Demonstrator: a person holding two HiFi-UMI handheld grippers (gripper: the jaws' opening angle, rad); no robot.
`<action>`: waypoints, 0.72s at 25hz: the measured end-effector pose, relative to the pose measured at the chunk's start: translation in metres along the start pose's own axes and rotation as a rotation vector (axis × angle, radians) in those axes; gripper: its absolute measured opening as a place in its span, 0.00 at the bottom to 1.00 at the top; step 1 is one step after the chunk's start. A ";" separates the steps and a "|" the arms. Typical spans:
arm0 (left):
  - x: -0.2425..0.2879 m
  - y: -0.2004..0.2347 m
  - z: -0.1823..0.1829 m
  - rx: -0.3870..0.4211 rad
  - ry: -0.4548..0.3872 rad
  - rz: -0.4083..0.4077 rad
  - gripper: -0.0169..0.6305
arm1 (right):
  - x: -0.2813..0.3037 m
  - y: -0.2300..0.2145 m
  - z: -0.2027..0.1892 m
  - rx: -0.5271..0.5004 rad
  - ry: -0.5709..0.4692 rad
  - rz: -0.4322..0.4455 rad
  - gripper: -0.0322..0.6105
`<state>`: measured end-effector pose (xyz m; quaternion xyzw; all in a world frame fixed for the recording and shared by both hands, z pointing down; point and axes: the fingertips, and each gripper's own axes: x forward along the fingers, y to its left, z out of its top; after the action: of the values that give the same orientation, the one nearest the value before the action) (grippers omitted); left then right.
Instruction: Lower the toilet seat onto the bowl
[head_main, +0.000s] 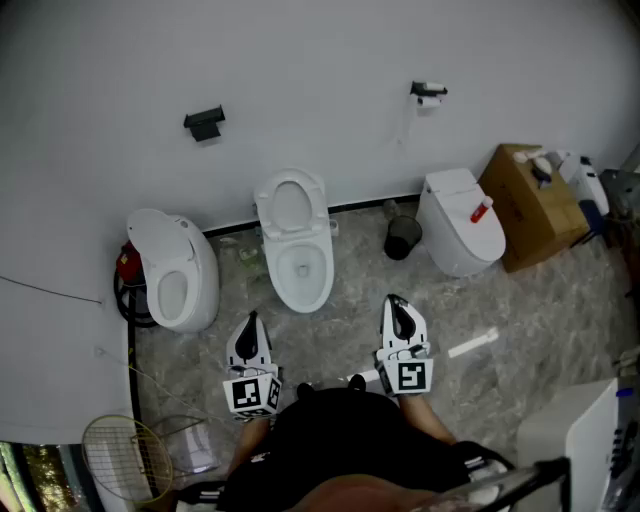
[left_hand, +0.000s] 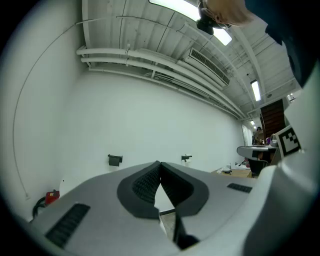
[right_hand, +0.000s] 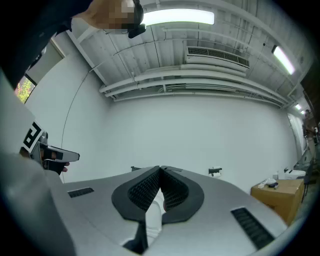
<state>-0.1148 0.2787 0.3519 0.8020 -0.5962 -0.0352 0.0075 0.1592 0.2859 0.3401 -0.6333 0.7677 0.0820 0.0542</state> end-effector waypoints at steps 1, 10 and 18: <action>-0.001 0.000 0.000 0.000 0.002 0.001 0.04 | 0.000 0.000 0.000 0.003 0.004 0.000 0.07; 0.000 0.000 -0.002 0.003 0.004 0.003 0.04 | 0.001 0.001 0.000 -0.014 0.004 0.008 0.07; 0.000 -0.002 -0.002 0.012 0.004 0.009 0.04 | 0.001 0.004 -0.001 -0.012 0.012 0.025 0.07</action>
<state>-0.1132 0.2792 0.3537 0.7995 -0.5999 -0.0298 0.0042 0.1547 0.2854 0.3407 -0.6245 0.7753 0.0833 0.0449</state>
